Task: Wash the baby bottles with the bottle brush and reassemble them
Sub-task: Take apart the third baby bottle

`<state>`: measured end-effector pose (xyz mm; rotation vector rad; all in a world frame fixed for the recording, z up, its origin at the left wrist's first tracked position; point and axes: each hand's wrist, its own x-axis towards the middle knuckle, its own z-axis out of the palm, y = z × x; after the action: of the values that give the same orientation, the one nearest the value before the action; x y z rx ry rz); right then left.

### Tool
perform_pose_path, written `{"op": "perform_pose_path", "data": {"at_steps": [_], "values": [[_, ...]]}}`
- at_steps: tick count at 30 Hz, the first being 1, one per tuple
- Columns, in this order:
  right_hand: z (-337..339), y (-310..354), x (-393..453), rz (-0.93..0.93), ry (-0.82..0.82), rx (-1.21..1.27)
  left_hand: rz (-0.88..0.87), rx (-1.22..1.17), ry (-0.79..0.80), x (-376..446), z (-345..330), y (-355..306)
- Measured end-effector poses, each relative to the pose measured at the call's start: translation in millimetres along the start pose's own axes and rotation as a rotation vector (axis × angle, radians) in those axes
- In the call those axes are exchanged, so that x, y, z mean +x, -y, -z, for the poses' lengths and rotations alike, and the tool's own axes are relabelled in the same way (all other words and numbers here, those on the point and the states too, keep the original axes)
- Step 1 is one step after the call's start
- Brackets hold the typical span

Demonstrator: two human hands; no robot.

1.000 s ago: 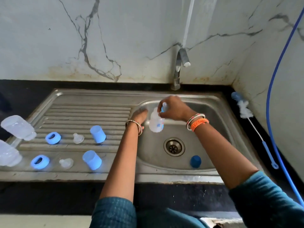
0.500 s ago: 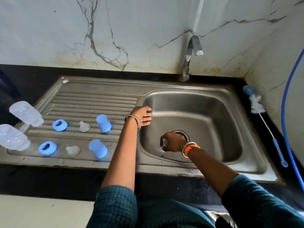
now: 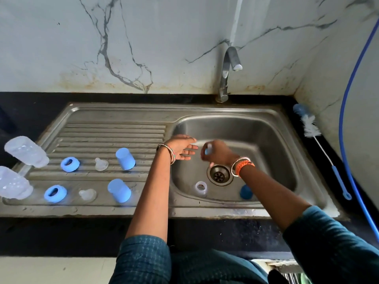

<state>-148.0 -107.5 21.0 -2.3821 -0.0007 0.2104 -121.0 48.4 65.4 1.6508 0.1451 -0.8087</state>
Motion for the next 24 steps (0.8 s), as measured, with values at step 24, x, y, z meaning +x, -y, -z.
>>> {"op": "perform_pose_path", "data": {"at_steps": [24], "values": [[167,158,-6,0.179,0.156,0.941,-0.836,-0.281,-0.091,-77,0,-120]]}}
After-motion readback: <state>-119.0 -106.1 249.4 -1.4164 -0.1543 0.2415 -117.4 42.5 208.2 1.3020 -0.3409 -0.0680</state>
